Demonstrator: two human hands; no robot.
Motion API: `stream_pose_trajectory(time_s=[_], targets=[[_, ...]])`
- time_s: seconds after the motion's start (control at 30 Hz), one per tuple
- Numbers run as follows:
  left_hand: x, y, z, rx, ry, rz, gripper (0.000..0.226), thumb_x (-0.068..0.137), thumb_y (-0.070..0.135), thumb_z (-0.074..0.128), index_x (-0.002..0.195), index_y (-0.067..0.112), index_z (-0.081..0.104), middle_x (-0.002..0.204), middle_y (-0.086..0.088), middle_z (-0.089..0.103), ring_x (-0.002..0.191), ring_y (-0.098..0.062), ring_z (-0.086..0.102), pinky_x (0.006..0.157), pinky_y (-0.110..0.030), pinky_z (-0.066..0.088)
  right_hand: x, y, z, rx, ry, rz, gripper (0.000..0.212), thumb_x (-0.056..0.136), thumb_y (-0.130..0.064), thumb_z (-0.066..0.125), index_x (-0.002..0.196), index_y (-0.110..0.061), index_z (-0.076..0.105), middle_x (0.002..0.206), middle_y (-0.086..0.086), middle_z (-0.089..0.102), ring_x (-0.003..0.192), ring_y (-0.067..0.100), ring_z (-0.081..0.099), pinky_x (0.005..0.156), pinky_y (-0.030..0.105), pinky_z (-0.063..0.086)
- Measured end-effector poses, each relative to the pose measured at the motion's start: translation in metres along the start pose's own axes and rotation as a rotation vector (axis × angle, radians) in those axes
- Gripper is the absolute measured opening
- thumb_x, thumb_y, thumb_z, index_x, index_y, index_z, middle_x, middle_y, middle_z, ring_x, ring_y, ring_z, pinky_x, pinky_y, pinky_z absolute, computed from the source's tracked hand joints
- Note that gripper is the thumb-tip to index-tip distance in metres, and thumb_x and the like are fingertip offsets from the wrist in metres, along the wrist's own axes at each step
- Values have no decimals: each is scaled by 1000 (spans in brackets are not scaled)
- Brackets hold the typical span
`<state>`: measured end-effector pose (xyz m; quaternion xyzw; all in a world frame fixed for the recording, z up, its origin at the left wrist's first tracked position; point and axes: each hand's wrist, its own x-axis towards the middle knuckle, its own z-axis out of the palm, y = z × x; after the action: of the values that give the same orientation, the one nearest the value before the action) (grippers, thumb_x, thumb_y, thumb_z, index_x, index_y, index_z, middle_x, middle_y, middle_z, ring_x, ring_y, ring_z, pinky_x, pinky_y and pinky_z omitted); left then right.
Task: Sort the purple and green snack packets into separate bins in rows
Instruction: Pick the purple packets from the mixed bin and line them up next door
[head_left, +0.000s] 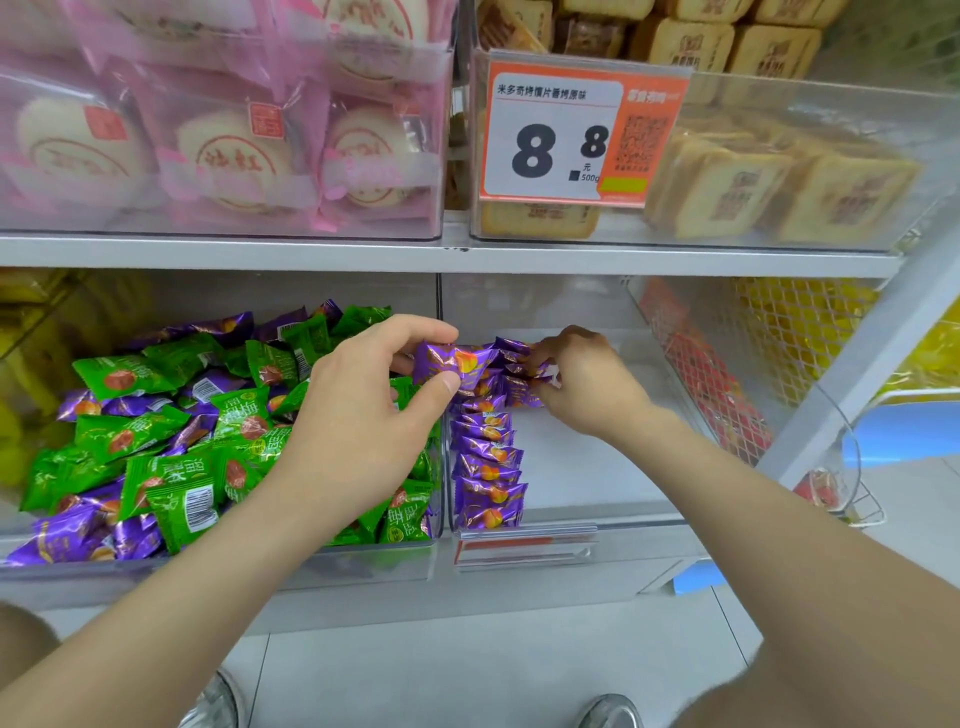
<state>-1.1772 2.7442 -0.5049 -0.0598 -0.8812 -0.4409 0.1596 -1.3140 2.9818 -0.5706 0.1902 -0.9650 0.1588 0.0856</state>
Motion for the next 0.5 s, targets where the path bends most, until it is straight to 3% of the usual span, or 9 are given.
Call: stream_pose_trajectory(time_s=[0.07,0.13,0.2,0.27,0.4,0.5], targets=[[1,0,-1,-14,6,-4,27,92,30,77,117,37,70,100,22,72,97,2,65,74,-20,49,-2,-11,-13,54,87,31,18,90,-17,65,102,-16,79,96,11,69,84,32,66,75,37,54],[1,2,-2,-25,1,7,24,88,32,80,111,36,73,96,22,74,96,2,67,70,-11,42,-12,-34,-36,345,95,55,20,93,-21,60,97,-13,78,88,9,74,80,24,69,74,34,54],[1,6,-2,-50,-11,34,23,84,32,83,106,36,75,90,22,75,91,-2,69,67,-13,41,-29,-57,-64,833,-92,24,22,98,-27,65,107,-11,77,92,13,76,78,19,70,73,37,56],[0,11,-1,-102,-11,55,24,81,35,87,102,34,75,88,22,76,85,-7,71,66,-20,43,-47,-68,-82,1046,-235,-85,26,93,-22,77,116,-10,76,97,11,78,83,16,71,75,32,58],[-3,15,0,5,-2,111,30,82,51,82,108,40,72,96,24,67,86,-1,63,66,-12,38,-49,-54,-89,1051,-206,-63,29,80,-9,84,108,-4,78,94,19,79,77,23,73,72,32,60],[-3,8,2,141,1,75,28,89,42,75,115,43,66,111,21,52,94,2,57,74,-5,36,-37,-20,-77,833,-68,82,22,85,-13,86,105,-10,78,89,11,80,76,22,77,78,39,63]])
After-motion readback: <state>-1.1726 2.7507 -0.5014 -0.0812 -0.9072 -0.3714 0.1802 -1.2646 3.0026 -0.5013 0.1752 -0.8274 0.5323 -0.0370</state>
